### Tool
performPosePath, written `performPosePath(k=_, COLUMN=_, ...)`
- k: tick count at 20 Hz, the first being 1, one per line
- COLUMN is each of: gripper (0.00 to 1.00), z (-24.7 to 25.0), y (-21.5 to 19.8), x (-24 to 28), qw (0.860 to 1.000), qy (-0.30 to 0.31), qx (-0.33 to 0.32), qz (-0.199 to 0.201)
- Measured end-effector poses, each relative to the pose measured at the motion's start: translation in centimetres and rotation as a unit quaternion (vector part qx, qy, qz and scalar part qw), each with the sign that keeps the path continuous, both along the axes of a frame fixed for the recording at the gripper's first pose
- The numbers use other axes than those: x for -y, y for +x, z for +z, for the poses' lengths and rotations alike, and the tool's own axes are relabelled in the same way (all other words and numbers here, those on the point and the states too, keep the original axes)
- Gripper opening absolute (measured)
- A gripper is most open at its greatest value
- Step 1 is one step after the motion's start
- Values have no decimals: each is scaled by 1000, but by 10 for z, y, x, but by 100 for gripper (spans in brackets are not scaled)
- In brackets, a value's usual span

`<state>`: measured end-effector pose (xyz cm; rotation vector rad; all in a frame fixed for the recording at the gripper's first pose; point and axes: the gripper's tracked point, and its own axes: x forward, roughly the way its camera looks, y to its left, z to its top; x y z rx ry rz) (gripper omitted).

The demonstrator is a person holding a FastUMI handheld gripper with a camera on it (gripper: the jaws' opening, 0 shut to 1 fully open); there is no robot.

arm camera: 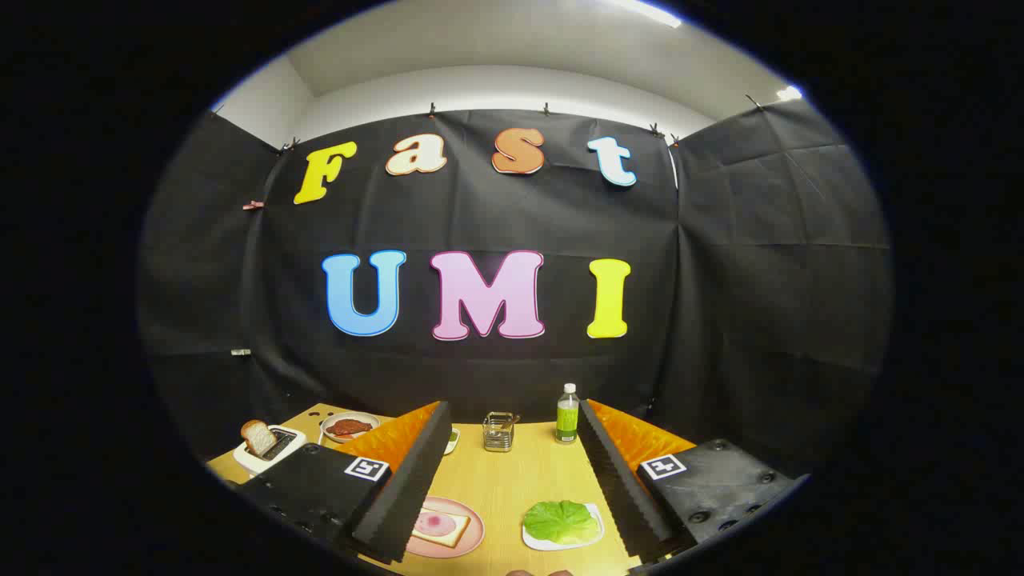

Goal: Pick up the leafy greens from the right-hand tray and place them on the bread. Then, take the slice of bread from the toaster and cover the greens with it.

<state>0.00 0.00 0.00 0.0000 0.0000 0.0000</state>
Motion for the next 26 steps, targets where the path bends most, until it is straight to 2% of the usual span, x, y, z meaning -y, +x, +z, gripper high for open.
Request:
performPosePath(k=6, gripper=98, z=-5, y=-2, x=-13, qw=999, qy=-20, qx=-10, qz=-28)
performPosePath(k=19, gripper=98, z=-54, y=13, x=-14, qw=997, qy=-32, qx=-71, qz=-2)
performPosePath(k=26, gripper=97, z=-91, y=23, x=6, qw=993, qy=-31, qx=-116, qz=-4)
